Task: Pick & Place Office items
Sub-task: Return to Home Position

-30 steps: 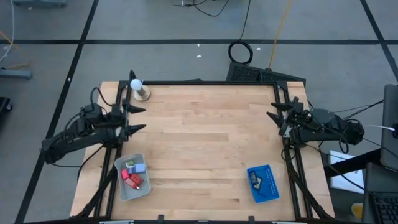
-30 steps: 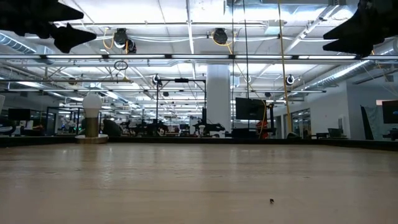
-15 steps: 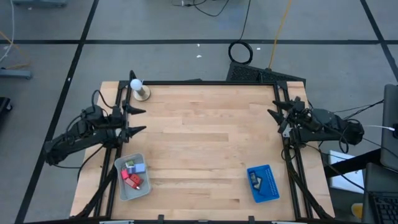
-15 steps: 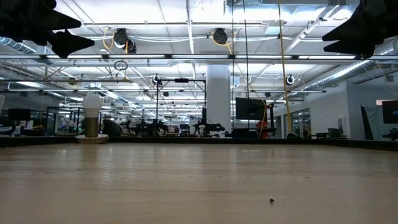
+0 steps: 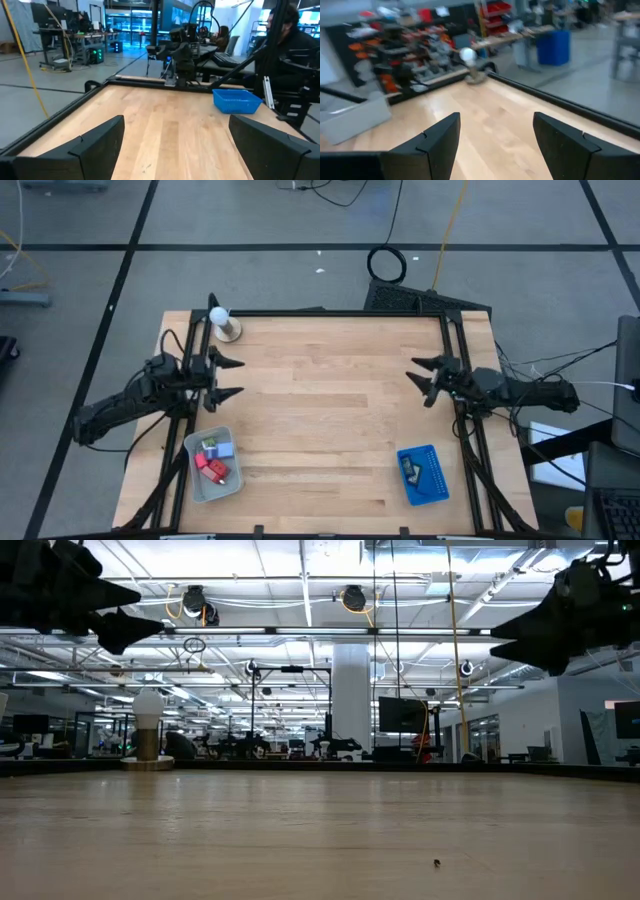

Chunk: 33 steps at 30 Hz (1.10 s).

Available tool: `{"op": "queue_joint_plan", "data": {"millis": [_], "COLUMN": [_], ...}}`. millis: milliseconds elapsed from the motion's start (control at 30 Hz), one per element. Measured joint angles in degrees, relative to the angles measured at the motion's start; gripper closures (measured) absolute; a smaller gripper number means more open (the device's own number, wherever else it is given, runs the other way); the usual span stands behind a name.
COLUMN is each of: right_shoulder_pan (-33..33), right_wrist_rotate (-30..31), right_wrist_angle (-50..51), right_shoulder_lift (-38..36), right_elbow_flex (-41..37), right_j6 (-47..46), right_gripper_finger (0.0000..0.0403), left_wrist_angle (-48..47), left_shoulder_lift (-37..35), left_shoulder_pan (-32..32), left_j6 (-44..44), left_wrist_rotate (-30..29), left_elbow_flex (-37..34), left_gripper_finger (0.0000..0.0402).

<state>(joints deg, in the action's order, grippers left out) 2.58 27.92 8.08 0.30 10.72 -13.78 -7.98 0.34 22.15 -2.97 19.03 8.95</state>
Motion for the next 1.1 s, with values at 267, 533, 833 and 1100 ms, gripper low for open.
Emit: {"op": "queue_joint_plan", "data": {"millis": [267,533,833,1100], "right_shoulder_pan": [0.0,0.0,0.0,0.0], "right_wrist_rotate": [-1.3,-1.2,-1.1,-1.1], "right_wrist_angle": [-14.2,-14.1,-14.0,-14.0], "right_shoulder_lift": [0.0,0.0,0.2,0.2], "right_elbow_flex": [-7.7,-8.9,-9.8,-9.8], "right_j6": [5.4,4.2,2.7,2.5], "right_gripper_finger": [0.0161,0.0161,0.0161,0.0161], "left_wrist_angle": [2.3,11.0,11.8,11.6], "left_shoulder_lift": [0.0,0.0,0.7,0.7], "left_shoulder_pan": [0.0,0.0,0.0,0.0], "left_j6": [-0.3,-0.5,-1.1,-8.6], "left_wrist_rotate": [1.5,2.1,1.9,0.4], "left_elbow_flex": [-3.4,-7.8,-8.1,-8.1], "left_gripper_finger": [0.0052,0.0052,0.0052,0.0052]}}
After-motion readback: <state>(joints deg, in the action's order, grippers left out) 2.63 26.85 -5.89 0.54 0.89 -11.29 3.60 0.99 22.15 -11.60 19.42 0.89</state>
